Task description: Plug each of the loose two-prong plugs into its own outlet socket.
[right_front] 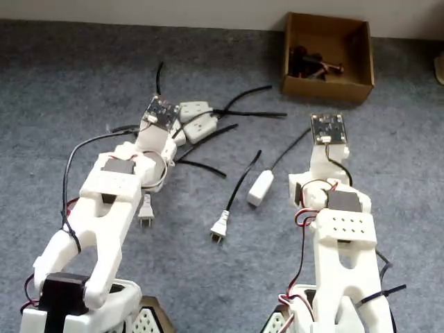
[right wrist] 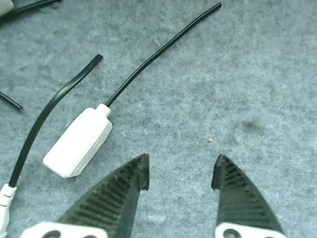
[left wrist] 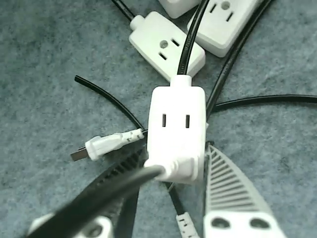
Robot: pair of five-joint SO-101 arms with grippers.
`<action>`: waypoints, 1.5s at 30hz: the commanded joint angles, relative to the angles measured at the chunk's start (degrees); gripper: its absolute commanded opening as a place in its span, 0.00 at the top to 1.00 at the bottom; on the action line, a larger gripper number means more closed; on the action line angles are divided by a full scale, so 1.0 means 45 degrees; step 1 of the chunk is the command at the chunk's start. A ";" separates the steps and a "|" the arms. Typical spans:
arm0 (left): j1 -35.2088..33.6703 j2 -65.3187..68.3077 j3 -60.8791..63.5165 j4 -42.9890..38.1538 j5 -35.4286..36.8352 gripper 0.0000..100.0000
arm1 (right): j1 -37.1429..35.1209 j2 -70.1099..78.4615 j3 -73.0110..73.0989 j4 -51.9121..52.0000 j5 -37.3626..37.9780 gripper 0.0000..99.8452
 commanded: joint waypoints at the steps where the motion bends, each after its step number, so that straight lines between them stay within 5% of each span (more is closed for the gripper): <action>1: -0.1045 -0.0225 -0.1006 0.0117 0.0195 0.99 | -0.0068 -0.0186 -0.0107 -0.0283 0.0176 0.80; 15: -0.5812 -0.0068 -0.2295 0.0117 -0.0977 0.99 | -0.0107 -0.0205 0.0166 -0.0303 0.0195 0.80; 28: -0.8254 0.0088 -0.3155 0.0059 -0.2344 0.99 | -0.0596 -0.0205 0.0205 -0.0322 0.0195 0.80; 35: -0.9934 0.3995 -0.6164 0.0137 -0.2422 0.99 | -0.0596 -0.0205 0.0205 -0.0322 0.0195 0.80; 45: -1.1380 0.9133 -1.1985 0.2598 -0.2422 0.99 | -0.0596 -0.0205 0.0205 -0.0322 0.0195 0.80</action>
